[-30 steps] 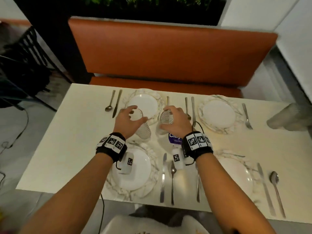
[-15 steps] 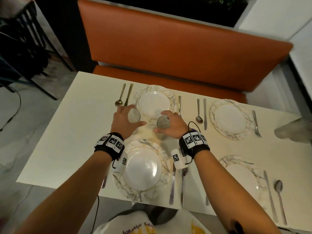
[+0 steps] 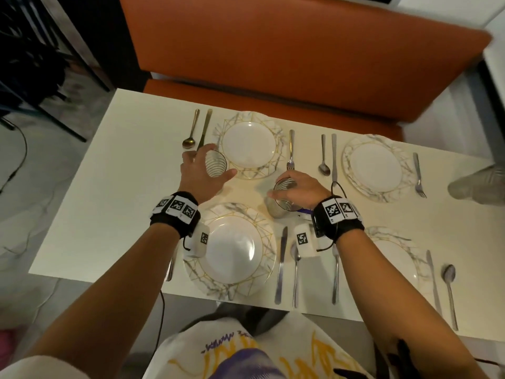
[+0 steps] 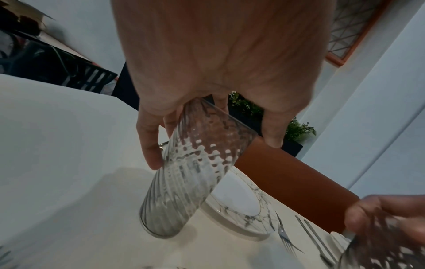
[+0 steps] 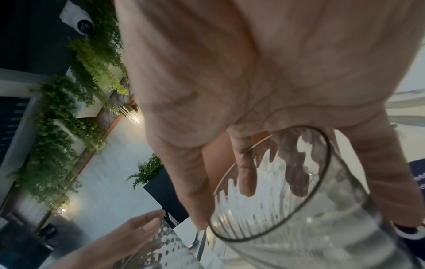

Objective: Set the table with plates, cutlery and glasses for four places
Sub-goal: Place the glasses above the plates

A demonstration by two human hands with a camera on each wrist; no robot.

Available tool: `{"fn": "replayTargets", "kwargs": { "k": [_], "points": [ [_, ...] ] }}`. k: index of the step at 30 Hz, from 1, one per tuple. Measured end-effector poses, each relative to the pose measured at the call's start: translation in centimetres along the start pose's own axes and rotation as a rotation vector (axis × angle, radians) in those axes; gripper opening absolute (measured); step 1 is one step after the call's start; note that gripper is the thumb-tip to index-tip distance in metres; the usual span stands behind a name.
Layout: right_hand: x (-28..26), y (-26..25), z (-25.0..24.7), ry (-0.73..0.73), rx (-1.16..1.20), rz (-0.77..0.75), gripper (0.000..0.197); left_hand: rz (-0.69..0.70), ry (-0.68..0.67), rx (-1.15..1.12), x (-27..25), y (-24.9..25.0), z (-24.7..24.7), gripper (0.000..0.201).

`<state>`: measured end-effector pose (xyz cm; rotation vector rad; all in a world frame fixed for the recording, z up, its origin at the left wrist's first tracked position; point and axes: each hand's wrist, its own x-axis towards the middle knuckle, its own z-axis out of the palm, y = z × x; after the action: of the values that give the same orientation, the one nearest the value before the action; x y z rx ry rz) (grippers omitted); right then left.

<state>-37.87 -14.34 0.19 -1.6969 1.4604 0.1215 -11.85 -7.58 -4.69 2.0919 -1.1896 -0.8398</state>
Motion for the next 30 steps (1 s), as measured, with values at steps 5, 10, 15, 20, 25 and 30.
{"fn": "replayTargets", "kwargs": {
  "k": [5, 10, 15, 20, 25, 30],
  "points": [
    [0.3, 0.9, 0.7, 0.023, 0.074, 0.018, 0.059, -0.042, -0.010, 0.052, 0.2, -0.1, -0.9, 0.075],
    [0.9, 1.1, 1.7, 0.088, 0.073, 0.036, 0.060, -0.042, 0.061, -0.074, 1.1, -0.6, -2.0, 0.091],
    [1.0, 1.1, 2.0, 0.114, 0.074, 0.048, 0.065, -0.043, 0.034, -0.069, 1.9, -0.1, -2.7, 0.091],
    [0.7, 0.9, 1.9, 0.101, 0.086, 0.060, 0.067, -0.042, 0.000, -0.066, 2.3, -0.1, -3.1, 0.093],
    [0.4, 0.8, 1.6, 0.094, 0.099, 0.074, 0.073, -0.042, -0.023, -0.056, 2.4, 0.6, -3.4, 0.090],
    [-0.7, 0.8, 0.8, 0.136, 0.118, 0.049, 0.078, -0.015, 0.021, 0.137, 1.3, 1.4, -4.0, 0.097]
  ]
}}
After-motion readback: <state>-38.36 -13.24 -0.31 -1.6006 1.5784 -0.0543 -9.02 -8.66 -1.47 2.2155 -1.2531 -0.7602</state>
